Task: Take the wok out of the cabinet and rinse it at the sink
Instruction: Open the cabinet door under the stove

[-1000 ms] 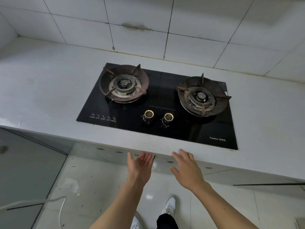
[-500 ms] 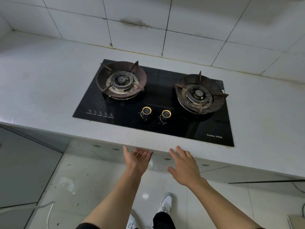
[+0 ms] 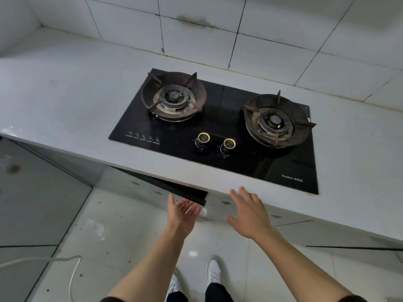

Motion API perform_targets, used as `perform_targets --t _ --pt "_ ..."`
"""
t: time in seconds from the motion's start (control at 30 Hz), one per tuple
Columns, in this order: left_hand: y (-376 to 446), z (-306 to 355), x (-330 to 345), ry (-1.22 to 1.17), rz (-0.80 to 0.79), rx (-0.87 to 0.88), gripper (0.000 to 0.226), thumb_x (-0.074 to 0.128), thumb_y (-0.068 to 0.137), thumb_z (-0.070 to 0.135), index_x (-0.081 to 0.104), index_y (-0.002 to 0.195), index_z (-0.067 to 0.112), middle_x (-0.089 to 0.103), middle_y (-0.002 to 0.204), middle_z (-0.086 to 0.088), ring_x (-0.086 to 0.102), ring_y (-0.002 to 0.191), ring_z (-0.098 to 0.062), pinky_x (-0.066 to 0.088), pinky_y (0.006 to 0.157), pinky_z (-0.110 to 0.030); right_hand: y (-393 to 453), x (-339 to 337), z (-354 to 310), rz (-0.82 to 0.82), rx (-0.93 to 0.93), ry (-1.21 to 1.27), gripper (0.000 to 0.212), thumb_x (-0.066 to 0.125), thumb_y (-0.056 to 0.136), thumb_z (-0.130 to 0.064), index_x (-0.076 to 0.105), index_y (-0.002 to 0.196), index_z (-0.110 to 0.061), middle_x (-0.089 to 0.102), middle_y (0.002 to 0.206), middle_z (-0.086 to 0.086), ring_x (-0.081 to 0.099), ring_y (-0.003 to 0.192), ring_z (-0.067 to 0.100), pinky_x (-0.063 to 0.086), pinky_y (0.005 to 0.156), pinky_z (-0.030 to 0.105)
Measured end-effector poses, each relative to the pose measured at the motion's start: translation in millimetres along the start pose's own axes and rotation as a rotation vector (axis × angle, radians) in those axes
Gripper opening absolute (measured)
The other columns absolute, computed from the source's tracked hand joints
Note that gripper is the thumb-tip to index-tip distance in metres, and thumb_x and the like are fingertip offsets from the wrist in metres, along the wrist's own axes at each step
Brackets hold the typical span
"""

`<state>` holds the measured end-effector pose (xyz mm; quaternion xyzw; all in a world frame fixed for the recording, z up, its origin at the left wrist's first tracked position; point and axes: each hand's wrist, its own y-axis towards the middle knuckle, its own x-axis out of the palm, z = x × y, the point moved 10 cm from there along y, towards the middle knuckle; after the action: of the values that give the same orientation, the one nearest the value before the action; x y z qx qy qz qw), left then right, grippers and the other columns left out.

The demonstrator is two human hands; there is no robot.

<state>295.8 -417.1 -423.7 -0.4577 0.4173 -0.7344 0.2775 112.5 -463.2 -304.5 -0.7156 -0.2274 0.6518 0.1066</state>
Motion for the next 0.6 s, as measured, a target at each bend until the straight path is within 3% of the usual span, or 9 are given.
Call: perform_targets --t 0.23,0.33,0.4,0.47,0.6 --pt "-15 -1 -30 0.19 -0.003 0.072 0.036 0.054 0.096 0.036 0.066 0.07 0.013 0.064 0.07 -0.007 0.066 0.07 -0.023 0.054 0.073 -0.035 4 -11 -4 0.023 -0.05 -0.035 0.072 0.052 0.088 -0.057 0.027 0.147 -0.024 0.031 0.15 0.005 0.033 0.131 0.029 0.036 0.106 0.041" --pt "-19 4 -47 0.312 0.032 0.112 0.017 0.061 0.093 0.023 0.063 0.092 0.006 0.062 0.076 -0.008 0.066 0.074 -0.02 0.056 0.069 -0.033 5 -17 -8 0.066 -0.049 -0.052 0.058 0.054 0.089 -0.052 0.04 0.137 -0.022 0.043 0.139 0.005 0.041 0.123 0.027 0.04 0.099 0.039" --pt "-23 10 -59 0.403 0.086 0.153 0.018 0.065 0.091 0.018 0.058 0.099 0.004 0.056 0.08 -0.011 0.064 0.073 -0.021 0.056 0.068 -0.032 6 -20 -15 0.096 -0.04 -0.065 0.05 0.056 0.089 -0.049 0.046 0.128 -0.019 0.049 0.13 0.007 0.045 0.117 0.026 0.042 0.096 0.038" --pt "-32 17 -69 0.503 0.159 0.199 0.019 0.069 0.087 0.014 0.052 0.088 0.008 0.049 0.073 -0.01 0.053 0.059 -0.019 0.054 0.062 -0.03 6 -22 -27 0.117 -0.059 -0.075 0.052 0.056 0.089 -0.048 0.045 0.129 -0.017 0.048 0.13 0.007 0.045 0.118 0.027 0.042 0.097 0.038" --pt "-58 29 -83 0.692 0.284 0.336 0.037 0.079 0.078 0.016 0.043 0.077 0.012 0.049 0.066 -0.011 0.048 0.058 -0.022 0.048 0.056 -0.03 6 -17 -76 0.124 -0.291 -0.01 0.063 0.055 0.091 -0.045 0.032 0.142 -0.017 0.035 0.144 0.008 0.034 0.131 0.027 0.038 0.105 0.038"
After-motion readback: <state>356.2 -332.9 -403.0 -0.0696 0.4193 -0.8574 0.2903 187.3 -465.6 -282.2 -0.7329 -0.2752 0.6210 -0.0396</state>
